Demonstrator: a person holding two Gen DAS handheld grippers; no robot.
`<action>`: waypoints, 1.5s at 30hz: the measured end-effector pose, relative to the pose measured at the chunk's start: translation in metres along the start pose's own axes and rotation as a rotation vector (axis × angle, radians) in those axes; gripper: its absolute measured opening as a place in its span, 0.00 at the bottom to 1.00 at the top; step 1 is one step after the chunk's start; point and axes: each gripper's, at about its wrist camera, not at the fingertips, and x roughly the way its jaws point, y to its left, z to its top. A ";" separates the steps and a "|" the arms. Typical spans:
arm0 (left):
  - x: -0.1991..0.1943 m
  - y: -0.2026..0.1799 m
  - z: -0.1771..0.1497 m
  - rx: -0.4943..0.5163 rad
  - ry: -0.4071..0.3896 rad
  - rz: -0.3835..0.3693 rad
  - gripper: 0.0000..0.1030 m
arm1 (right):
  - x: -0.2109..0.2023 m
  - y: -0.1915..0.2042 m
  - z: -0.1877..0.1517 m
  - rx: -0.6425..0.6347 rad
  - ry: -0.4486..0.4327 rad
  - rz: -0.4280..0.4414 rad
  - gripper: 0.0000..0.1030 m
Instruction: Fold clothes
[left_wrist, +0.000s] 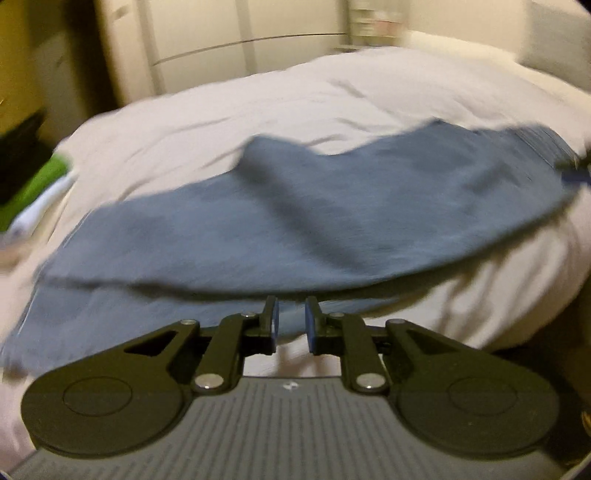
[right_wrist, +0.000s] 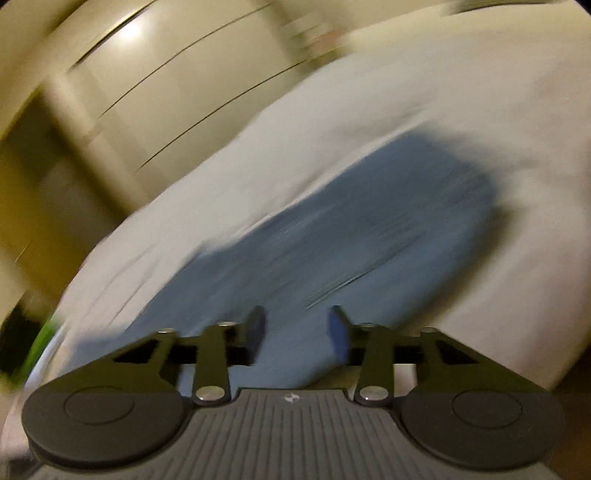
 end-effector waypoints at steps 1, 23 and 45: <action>-0.001 0.011 0.000 -0.038 0.006 0.011 0.14 | 0.011 0.020 -0.012 -0.025 0.030 0.033 0.32; 0.061 0.237 0.002 -0.938 0.020 0.056 0.34 | 0.110 0.161 -0.042 -0.211 0.197 0.030 0.44; -0.003 0.214 -0.070 -0.896 -0.070 0.223 0.07 | 0.092 0.152 -0.051 -0.181 0.222 0.050 0.51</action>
